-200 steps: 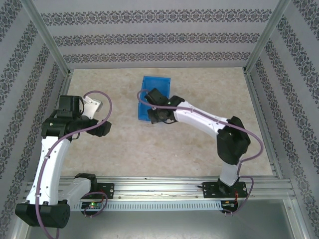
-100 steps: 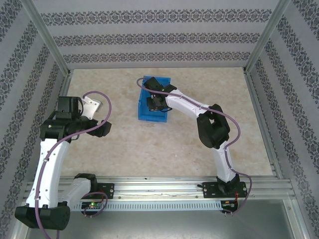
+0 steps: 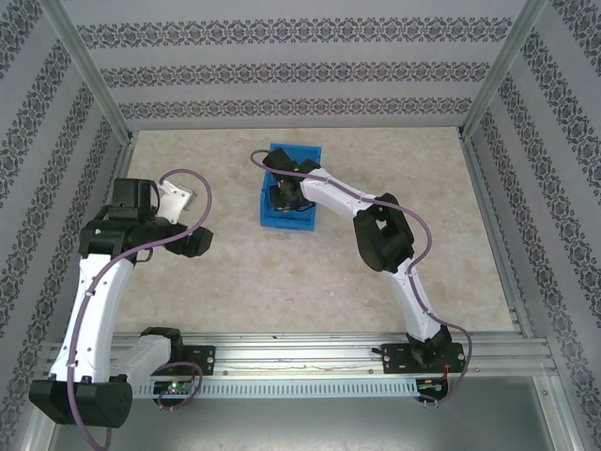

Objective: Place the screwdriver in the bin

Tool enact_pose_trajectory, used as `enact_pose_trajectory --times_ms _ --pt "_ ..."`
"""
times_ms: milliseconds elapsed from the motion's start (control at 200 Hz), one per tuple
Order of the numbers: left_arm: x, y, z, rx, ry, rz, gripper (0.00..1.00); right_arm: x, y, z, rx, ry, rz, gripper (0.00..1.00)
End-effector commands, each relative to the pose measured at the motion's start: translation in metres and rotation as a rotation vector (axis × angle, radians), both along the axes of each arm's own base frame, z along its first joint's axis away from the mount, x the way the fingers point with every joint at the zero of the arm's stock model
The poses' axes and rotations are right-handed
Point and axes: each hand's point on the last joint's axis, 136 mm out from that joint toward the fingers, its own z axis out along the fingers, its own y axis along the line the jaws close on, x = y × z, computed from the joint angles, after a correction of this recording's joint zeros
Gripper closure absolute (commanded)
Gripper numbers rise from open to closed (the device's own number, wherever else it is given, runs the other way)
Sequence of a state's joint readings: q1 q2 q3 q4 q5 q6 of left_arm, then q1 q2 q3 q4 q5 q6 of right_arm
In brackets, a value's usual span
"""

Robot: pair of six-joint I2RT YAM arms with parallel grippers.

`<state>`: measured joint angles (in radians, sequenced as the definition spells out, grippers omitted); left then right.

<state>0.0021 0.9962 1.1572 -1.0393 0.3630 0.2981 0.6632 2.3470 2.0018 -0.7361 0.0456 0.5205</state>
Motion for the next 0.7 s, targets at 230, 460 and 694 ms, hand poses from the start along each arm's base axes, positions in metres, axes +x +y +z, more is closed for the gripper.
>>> enact_pose_trajectory --times_ms 230,460,694 --pt "0.008 -0.007 0.010 -0.059 -0.021 0.009 0.01 0.008 -0.009 -0.019 -0.009 0.052 -0.034 0.79" --pt "0.007 -0.006 0.006 -0.053 -0.007 0.015 0.01 0.006 -0.011 -0.028 -0.021 0.065 -0.039 0.76" --pt "0.008 -0.005 0.003 -0.053 -0.004 0.018 0.01 0.006 -0.014 -0.027 -0.032 0.060 -0.036 0.70"
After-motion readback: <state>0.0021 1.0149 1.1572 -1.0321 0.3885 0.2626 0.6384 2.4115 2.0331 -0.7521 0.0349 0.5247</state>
